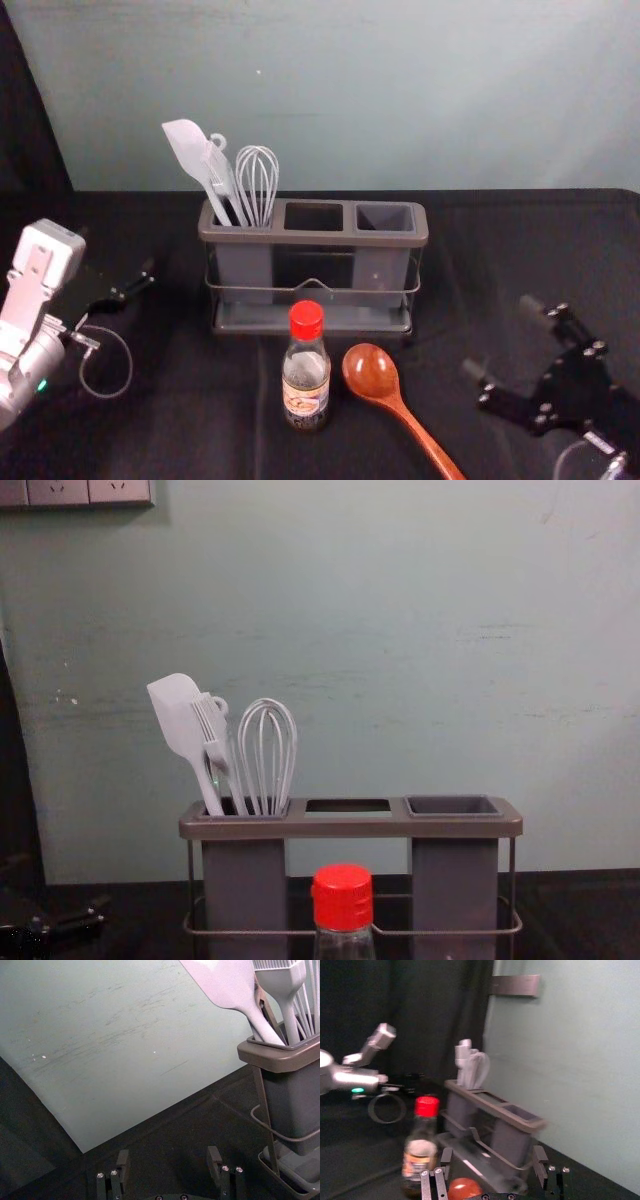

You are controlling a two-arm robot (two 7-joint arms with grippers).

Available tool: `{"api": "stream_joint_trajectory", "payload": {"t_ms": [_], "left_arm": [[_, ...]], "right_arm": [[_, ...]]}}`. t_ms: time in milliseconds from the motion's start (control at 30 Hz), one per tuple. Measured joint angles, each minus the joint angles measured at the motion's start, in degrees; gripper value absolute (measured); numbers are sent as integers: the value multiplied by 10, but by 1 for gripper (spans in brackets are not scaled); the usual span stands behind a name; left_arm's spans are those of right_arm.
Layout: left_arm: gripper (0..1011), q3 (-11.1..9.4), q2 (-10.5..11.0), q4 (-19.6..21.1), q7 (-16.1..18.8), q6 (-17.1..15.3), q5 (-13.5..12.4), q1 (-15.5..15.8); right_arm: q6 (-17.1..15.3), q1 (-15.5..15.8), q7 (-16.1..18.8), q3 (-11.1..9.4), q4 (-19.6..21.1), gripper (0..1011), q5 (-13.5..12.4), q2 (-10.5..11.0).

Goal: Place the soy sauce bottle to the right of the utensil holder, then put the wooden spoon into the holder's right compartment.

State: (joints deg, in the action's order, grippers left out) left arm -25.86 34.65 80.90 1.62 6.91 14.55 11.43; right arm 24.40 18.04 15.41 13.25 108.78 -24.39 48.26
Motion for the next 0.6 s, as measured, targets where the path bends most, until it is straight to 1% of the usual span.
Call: {"api": "stream_joint_trajectory", "payload": {"t_ms": [67, 100, 167, 200, 267, 333, 367, 400, 500, 533, 600], "left_arm": [[1011, 0, 0, 0, 0, 0, 0, 0], [1012, 0, 0, 0, 0, 0, 0, 0], [1012, 0, 0, 0, 0, 0, 0, 0], [1012, 0, 0, 0, 0, 0, 0, 0], [1011, 0, 0, 0, 0, 0, 0, 0], [1011, 0, 0, 0, 0, 0, 0, 0], [1011, 0, 0, 0, 0, 0, 0, 0], [1011, 0, 0, 0, 0, 0, 0, 0], [1012, 0, 0, 0, 0, 0, 0, 0], [1011, 0, 0, 0, 0, 0, 0, 0], [1011, 0, 0, 0, 0, 0, 0, 0]], "right_arm": [[-9, -13, 15, 11, -3, 1003, 1, -4], [-19, -24, 29, 21, -7, 1003, -1, -8], [-31, -39, 44, 32, -12, 1003, -5, -14], [-43, -54, 57, 42, -17, 1003, -8, -21], [-54, -68, 68, 51, -23, 1003, -9, -29], [-71, -88, 80, 63, -33, 1003, -9, -41], [-76, -93, 84, 66, -35, 1002, -9, -45], [-87, -106, 91, 72, -41, 1003, -9, -53], [-101, -124, 102, 81, -49, 1003, -9, -66], [-110, -134, 108, 85, -54, 1003, -10, -73], [-119, -146, 116, 90, -59, 1003, -14, -83]]}}
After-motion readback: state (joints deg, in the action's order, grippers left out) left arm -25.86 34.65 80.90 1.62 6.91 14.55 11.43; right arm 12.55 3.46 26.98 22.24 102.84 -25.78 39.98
